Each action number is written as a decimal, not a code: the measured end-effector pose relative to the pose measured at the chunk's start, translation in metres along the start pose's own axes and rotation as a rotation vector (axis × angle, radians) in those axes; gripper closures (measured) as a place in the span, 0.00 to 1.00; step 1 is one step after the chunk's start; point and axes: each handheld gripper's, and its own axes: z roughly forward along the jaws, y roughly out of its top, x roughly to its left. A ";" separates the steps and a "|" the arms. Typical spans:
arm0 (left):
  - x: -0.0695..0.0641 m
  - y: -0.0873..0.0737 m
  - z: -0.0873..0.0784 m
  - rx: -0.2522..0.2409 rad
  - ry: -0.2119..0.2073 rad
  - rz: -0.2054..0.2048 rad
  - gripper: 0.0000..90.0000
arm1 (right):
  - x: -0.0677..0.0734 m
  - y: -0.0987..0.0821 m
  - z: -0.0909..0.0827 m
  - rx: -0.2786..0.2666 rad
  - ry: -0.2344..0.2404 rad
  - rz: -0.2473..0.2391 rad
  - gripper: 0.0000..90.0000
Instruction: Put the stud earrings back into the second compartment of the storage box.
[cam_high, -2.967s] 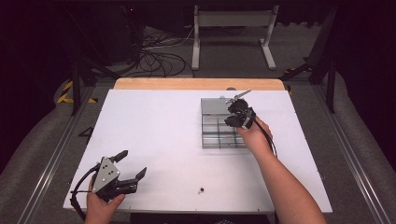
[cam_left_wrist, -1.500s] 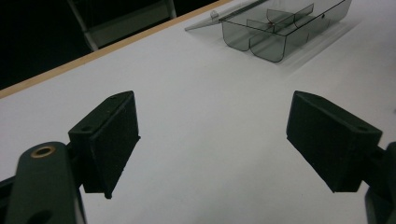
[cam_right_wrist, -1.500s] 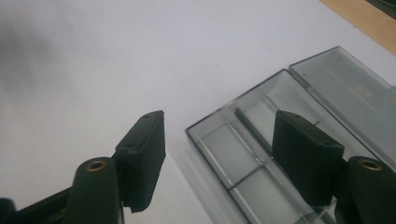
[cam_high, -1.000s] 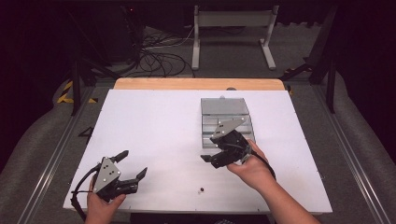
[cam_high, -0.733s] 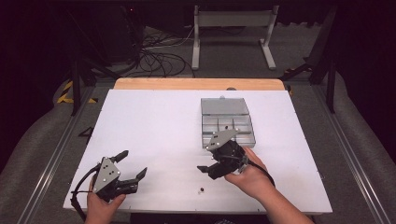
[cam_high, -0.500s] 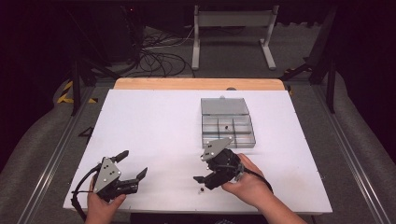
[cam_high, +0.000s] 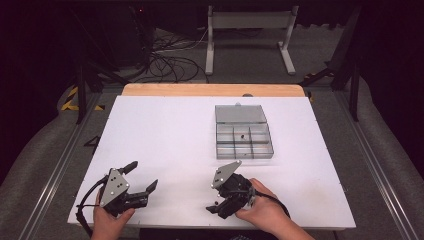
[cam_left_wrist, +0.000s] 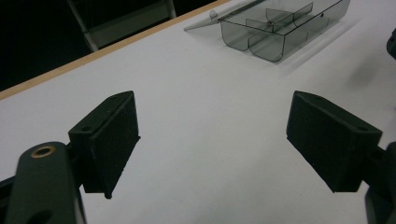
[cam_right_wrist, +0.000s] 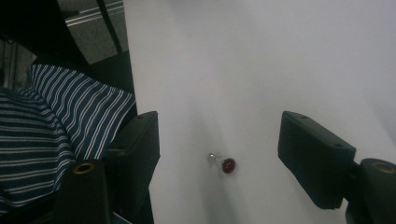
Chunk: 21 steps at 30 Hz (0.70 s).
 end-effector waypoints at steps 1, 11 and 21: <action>0.000 0.000 0.000 0.001 0.001 0.001 0.19 | 0.001 -0.002 0.003 0.009 0.007 -0.001 0.34; 0.000 0.000 0.000 0.001 0.000 0.001 0.19 | 0.004 -0.012 0.023 0.080 0.017 -0.021 0.36; -0.001 0.000 0.001 0.004 0.000 0.000 0.19 | 0.004 -0.014 0.029 0.110 -0.006 -0.041 0.40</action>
